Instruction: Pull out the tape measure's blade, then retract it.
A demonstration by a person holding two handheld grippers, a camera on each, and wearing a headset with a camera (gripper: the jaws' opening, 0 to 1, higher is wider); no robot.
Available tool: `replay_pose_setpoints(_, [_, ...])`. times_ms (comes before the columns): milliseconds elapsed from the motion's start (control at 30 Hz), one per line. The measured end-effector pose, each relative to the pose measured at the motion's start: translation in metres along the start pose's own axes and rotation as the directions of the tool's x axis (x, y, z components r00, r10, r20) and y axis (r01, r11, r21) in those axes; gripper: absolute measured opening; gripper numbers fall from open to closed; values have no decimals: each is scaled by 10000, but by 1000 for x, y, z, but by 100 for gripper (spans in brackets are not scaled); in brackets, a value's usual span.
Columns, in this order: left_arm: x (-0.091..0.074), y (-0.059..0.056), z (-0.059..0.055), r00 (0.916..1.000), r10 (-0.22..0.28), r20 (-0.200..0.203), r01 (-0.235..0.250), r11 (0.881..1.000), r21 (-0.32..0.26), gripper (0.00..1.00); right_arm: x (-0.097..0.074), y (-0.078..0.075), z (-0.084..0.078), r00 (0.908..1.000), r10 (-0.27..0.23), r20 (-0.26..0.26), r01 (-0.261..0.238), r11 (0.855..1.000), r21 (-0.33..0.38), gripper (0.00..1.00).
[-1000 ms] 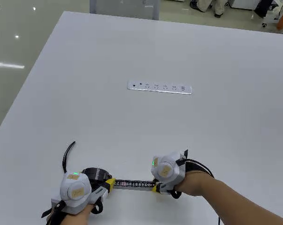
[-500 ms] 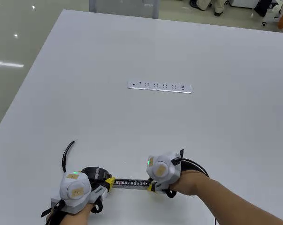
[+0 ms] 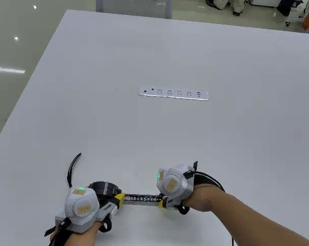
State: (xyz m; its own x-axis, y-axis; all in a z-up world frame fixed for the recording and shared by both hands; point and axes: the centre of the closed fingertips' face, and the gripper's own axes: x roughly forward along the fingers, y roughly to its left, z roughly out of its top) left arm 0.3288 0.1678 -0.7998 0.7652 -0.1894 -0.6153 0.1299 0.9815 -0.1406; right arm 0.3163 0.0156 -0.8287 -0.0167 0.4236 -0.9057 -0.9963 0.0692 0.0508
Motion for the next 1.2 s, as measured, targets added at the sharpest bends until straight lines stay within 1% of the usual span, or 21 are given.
replay_pose_setpoints(167, [-1, 0, 0, 10000, -37, -24, 37, 9999, -148, 61, 0, 0, 2, 10000, -33, 86, 33, 10000, -17, 15])
replay_pose_setpoints(333, [-1, 1, 0, 10000, -49, -29, 49, 9999, -147, 61, 0, -1, 2, 9999, -14, 169, 14, 10000, 19, 14])
replay_pose_setpoints(433, [-1, -1, 0, 9999, 57, 118, -57, 10000, 42, 62, 1, 0, 2, 9998, 21, 183, -22, 10000, 54, 15])
replay_pose_setpoints(500, [-1, 1, 0, 9996, -49, 292, 54, 9998, -171, 63, 1, 0, 3, 9997, 9, 224, -10, 10000, 76, 15])
replay_pose_setpoints(567, [-1, 0, -2, 9992, -166, 359, 175, 9996, -230, 64, 2, 0, 3, 9997, 7, 256, -10, 10000, 99, 14])
replay_pose_setpoints(667, [0, -1, -2, 9989, -150, 438, 168, 9990, -414, 65, 1, 1, 3, 9996, 1, 283, -4, 9999, 121, 15])
replay_pose_setpoints(733, [1, -1, -3, 9990, -171, 416, 184, 9994, -300, 66, 2, 0, 3, 9996, -26, 271, 23, 10000, 95, 15])
replay_pose_setpoints(900, [3, -2, -2, 9993, -129, 361, 120, 9996, 267, 66, 2, 1, 4, 9997, -51, 236, 48, 9999, 102, 14])
replay_pose_setpoints(1033, [5, -1, -2, 9994, 15, 343, -27, 9994, 349, 66, 2, 1, 4, 9997, -61, 217, 58, 9999, 123, 14])
replay_pose_setpoints(1200, [4, 1, -2, 9999, 100, 90, -104, 9990, 423, 63, 1, 0, 3, 9997, -73, 240, 69, 9998, 188, 14])
